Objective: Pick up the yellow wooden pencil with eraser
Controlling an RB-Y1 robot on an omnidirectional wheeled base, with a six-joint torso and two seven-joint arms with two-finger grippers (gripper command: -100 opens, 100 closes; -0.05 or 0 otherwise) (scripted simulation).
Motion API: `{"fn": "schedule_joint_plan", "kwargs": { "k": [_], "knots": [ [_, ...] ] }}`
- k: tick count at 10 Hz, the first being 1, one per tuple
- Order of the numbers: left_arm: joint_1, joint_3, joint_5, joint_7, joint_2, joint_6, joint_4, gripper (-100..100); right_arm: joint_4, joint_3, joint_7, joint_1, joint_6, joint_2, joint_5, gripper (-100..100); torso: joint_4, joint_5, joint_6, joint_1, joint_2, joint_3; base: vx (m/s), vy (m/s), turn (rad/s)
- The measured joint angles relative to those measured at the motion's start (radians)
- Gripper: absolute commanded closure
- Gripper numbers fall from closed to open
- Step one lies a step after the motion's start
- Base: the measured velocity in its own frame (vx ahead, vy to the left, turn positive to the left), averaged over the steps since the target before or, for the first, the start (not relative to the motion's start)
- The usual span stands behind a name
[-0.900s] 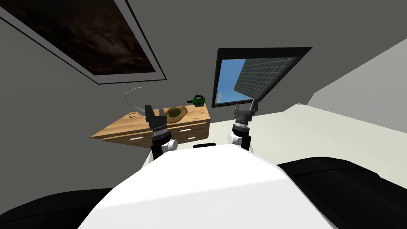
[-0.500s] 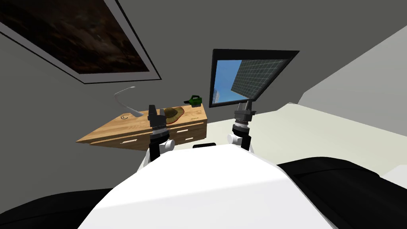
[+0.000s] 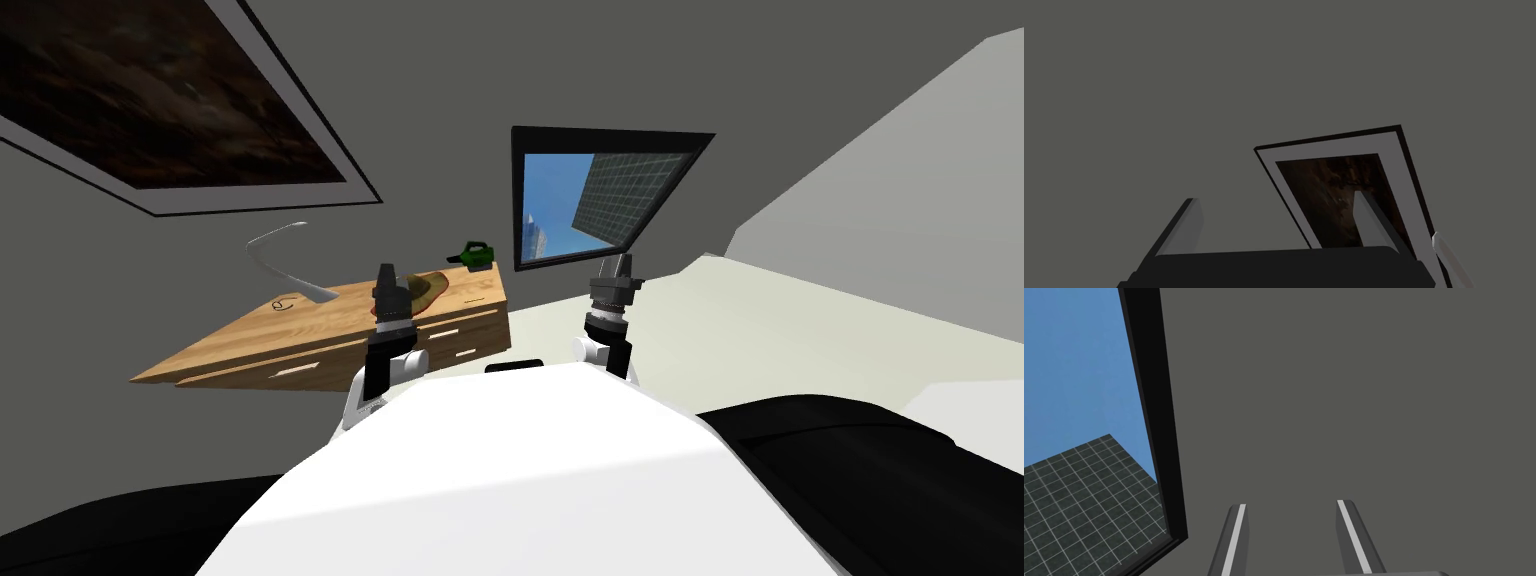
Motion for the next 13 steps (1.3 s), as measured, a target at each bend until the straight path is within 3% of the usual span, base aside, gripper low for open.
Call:
{"fn": "schedule_joint_plan", "kwargs": {
  "k": [13],
  "knots": [
    [-0.065, 0.183, 0.045, -0.071, 0.087, 0.324, 0.064, -100, 0.000, 0.000, 0.000, 0.000, 0.000, 0.000, 0.000, 0, 0.000, 0.000, 0.000, 0.001, 0.000, 0.000, 0.024, -0.096, -0.062]
  ]
}}
